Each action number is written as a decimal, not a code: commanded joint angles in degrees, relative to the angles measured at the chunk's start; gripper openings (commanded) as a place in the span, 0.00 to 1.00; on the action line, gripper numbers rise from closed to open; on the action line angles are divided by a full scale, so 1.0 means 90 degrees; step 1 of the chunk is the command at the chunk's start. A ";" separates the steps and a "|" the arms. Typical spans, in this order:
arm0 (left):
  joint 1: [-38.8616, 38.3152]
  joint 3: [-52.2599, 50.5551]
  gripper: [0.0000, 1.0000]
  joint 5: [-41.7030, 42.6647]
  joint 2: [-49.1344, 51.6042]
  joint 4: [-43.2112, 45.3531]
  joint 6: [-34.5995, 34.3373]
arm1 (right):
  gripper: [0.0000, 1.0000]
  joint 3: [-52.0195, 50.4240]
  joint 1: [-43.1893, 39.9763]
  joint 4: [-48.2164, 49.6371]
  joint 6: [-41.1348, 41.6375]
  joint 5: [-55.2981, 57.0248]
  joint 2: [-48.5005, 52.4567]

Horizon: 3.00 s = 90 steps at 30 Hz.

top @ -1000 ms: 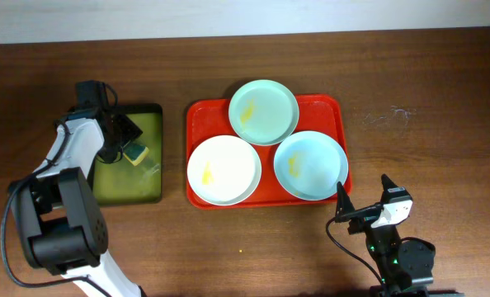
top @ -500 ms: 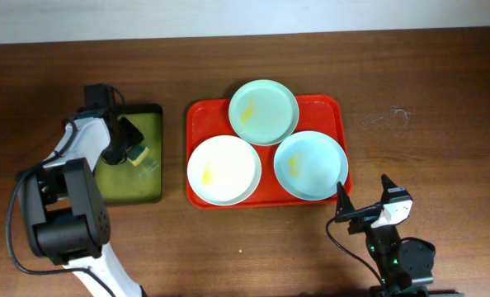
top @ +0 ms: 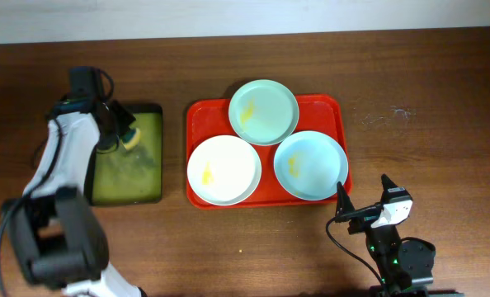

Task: Clean dirty plates on tray and stack at the side
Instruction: 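Lift the sponge out of the soapy water with the left gripper, then move the sponge over the white plate with the left gripper, then grip the white plate rim with the right gripper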

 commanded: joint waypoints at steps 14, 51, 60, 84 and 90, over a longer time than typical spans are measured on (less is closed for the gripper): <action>0.0005 -0.0678 0.00 -0.0891 0.0221 -0.0262 0.0845 | 0.99 -0.0046 0.0041 -0.0022 0.0027 0.0034 -0.0032; -0.3594 -0.1205 0.00 0.0452 -0.0668 -0.0328 0.0100 | 0.99 -0.0046 0.0041 -0.0022 0.0027 0.0034 -0.0032; -0.3818 -0.1180 0.18 0.0449 0.0367 0.0325 0.0107 | 0.99 -0.0046 0.0041 -0.0024 0.0027 0.0034 -0.0032; -0.1698 0.0787 0.99 -0.0624 -0.1168 -0.3643 0.1020 | 0.99 -0.0046 0.0041 0.1418 0.3446 -0.2475 -0.0032; -0.1698 0.0787 0.99 -0.0624 -0.1168 -0.3701 0.1022 | 0.99 0.0913 0.0034 0.4430 0.3942 -0.2113 0.0015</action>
